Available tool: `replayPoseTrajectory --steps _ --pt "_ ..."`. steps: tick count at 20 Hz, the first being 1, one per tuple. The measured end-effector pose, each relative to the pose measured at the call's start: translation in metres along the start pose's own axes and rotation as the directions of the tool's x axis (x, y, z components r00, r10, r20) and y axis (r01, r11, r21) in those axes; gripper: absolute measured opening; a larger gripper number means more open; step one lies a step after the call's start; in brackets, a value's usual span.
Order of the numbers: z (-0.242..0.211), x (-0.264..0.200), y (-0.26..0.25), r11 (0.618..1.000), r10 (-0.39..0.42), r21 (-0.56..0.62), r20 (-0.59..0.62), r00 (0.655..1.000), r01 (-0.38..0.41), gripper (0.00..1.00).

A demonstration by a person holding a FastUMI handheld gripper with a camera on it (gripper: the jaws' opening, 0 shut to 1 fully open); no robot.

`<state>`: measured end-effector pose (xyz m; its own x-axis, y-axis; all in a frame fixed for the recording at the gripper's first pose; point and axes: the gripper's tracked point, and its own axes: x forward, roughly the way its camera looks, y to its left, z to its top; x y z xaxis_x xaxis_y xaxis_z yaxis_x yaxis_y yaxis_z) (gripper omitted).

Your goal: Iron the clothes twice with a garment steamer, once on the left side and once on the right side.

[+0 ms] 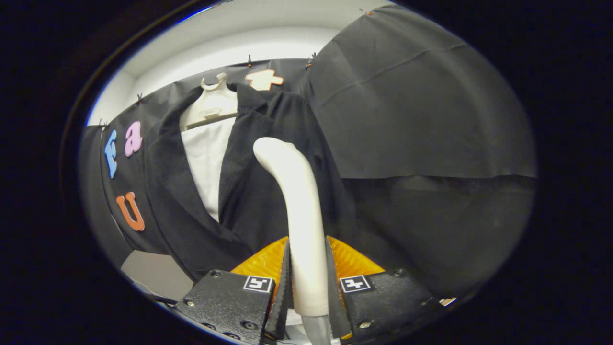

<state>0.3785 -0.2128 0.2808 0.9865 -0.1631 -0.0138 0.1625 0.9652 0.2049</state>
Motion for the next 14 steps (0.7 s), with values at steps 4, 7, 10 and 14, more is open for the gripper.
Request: replayPoseTrajectory --steps 4,7,10,14 --pt "-0.023 -0.002 -0.003 1.0 -0.006 -0.024 -0.033 0.999 0.005 0.38" --pt "-0.04 -0.004 -0.007 0.999 -0.014 -0.041 -0.057 0.998 0.011 0.38" --pt "-0.06 -0.004 -0.011 0.998 -0.017 -0.069 -0.089 0.996 0.011 0.38" --pt "-0.087 -0.004 -0.015 0.997 -0.01 -0.076 -0.14 0.99 -0.001 0.38"
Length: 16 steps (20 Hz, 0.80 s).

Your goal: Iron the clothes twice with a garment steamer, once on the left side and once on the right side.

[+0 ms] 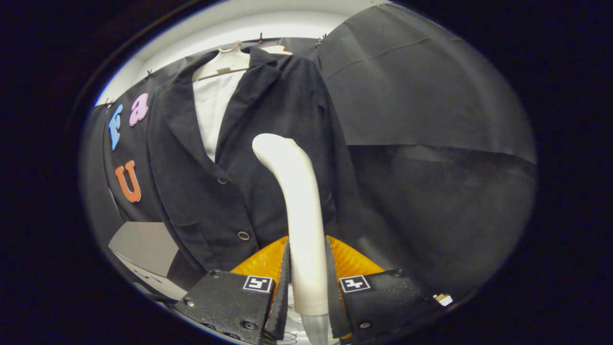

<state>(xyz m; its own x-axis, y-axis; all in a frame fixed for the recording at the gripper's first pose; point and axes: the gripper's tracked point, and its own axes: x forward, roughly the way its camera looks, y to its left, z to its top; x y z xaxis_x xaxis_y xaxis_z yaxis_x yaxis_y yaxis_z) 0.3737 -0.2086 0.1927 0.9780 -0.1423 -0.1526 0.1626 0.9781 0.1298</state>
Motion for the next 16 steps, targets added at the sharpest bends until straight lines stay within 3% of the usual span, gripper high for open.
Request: replayPoseTrajectory --steps 16 --pt "-0.072 0.008 -0.011 0.999 -0.006 -0.034 -0.111 0.994 0.002 0.38"
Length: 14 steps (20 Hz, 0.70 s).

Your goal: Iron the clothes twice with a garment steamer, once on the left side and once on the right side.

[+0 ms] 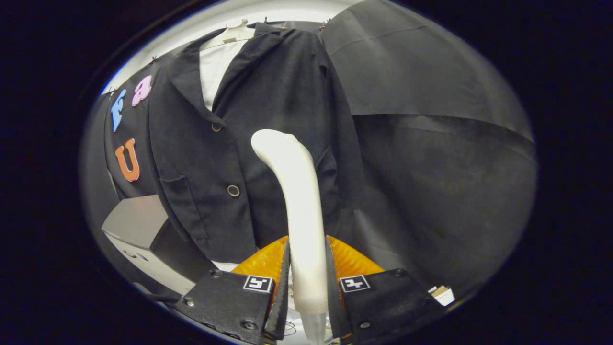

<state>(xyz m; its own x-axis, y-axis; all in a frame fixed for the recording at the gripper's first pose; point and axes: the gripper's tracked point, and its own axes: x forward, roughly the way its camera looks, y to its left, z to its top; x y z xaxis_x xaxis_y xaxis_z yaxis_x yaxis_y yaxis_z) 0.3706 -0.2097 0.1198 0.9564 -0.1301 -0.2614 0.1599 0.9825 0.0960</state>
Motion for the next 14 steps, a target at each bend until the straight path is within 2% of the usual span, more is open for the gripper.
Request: replayPoseTrajectory --steps 8,14 --pt "-0.02 0.001 0.007 1.0 0.026 -0.011 -0.029 0.999 -0.027 0.38" --pt "-0.055 0.007 0.012 0.999 0.049 -0.018 -0.107 0.993 -0.051 0.38"
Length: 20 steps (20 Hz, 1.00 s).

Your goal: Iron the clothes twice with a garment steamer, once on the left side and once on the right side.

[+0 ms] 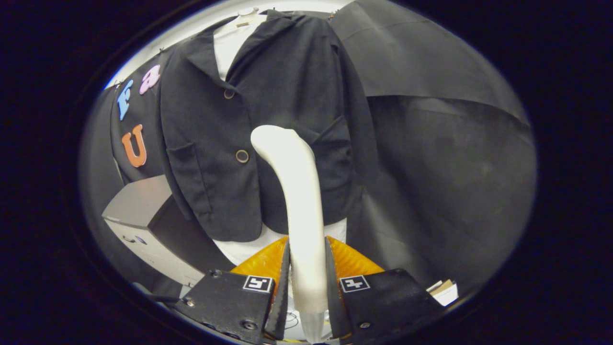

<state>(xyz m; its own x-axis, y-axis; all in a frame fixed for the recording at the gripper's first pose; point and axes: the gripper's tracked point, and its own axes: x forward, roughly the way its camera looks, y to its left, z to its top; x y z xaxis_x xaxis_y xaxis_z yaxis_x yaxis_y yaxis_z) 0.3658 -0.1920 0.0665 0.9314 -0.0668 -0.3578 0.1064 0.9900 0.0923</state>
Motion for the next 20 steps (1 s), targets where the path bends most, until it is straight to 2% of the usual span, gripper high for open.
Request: replayPoseTrajectory --steps 14,20 --pt "-0.045 0.03 -0.003 1.0 -0.007 0.002 -0.107 0.994 0.008 0.38" --pt "-0.062 0.03 -0.004 0.999 0.012 0.047 -0.124 0.992 -0.006 0.38"
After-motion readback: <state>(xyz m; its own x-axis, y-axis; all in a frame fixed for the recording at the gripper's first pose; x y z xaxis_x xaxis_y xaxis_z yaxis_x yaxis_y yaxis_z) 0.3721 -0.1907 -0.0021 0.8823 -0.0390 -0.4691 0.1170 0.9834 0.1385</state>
